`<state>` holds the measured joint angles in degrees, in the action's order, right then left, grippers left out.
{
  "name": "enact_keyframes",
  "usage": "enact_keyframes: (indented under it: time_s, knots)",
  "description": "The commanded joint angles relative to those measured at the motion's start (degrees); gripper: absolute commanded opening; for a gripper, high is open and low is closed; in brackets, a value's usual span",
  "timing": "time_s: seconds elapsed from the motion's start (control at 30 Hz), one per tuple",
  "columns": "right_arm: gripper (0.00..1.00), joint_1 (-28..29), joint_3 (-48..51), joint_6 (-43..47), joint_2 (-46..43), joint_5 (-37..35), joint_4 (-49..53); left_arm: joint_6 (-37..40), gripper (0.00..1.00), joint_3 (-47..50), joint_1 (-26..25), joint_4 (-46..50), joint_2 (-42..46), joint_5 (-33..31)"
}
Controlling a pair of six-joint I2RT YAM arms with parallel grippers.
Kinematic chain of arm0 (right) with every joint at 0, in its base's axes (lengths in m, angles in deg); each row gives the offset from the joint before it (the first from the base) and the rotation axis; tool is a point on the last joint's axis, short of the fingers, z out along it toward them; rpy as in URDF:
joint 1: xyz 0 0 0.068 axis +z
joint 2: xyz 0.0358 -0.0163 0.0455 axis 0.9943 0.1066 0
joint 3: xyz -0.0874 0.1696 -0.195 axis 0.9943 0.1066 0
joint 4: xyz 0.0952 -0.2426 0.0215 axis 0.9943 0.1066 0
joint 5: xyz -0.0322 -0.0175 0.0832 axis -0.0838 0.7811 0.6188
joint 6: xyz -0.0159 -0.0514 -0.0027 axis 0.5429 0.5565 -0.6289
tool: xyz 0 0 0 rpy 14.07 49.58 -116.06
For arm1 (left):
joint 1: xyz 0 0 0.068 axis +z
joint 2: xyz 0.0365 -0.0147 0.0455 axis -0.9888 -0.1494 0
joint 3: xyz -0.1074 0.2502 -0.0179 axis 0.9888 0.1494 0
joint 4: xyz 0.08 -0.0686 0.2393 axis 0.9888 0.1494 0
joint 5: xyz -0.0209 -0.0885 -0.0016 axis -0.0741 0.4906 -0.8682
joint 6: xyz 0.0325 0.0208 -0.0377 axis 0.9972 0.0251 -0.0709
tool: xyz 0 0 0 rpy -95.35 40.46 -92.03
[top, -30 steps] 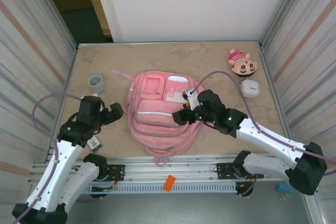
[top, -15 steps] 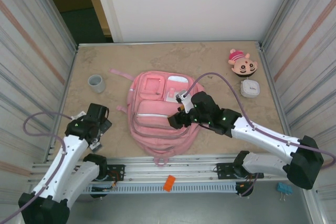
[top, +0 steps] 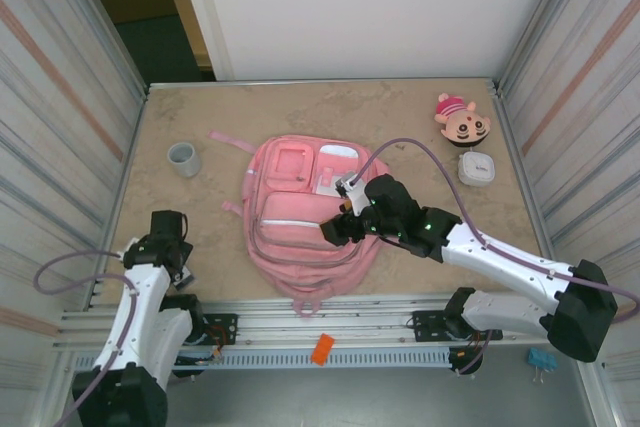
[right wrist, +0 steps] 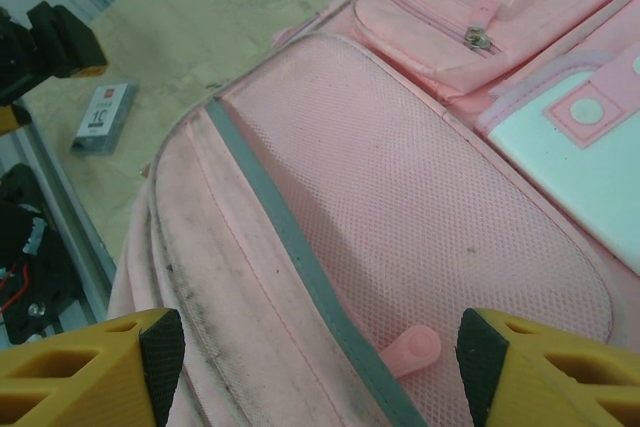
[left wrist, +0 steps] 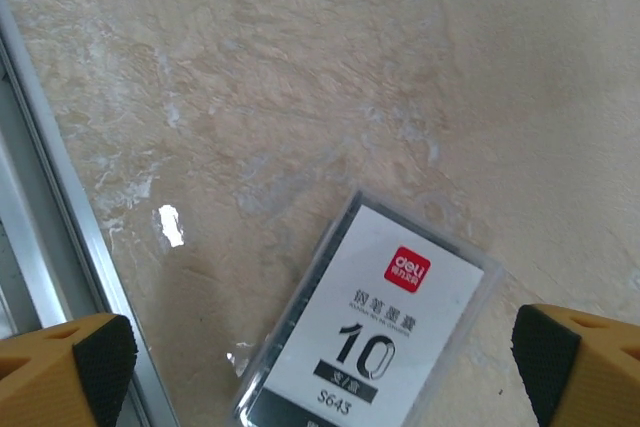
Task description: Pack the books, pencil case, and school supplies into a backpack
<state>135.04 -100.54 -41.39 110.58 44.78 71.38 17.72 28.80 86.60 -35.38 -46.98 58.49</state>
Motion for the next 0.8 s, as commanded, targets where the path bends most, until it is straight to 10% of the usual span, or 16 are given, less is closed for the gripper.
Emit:
enact_keyframes:
  time_s: [0.0, 0.43, 0.77]
  knots:
    - [0.73, 0.4, -0.6, 1.2, -1.0, -1.0, 0.6, 4.3, 0.99, 1.4, 1.4, -7.1, -2.2, 1.1]
    - [0.73, 0.4, -1.3, 0.9, 0.0, -1.0, 0.3, 15.0, 0.99, 2.5, 1.4, -30.4, -14.0, 20.4]
    - [0.73, 0.6, -2.2, 0.8, 2.2, -0.6, 0.0, 19.9, 0.98, -2.8, 1.3, -29.5, -13.9, 27.0]
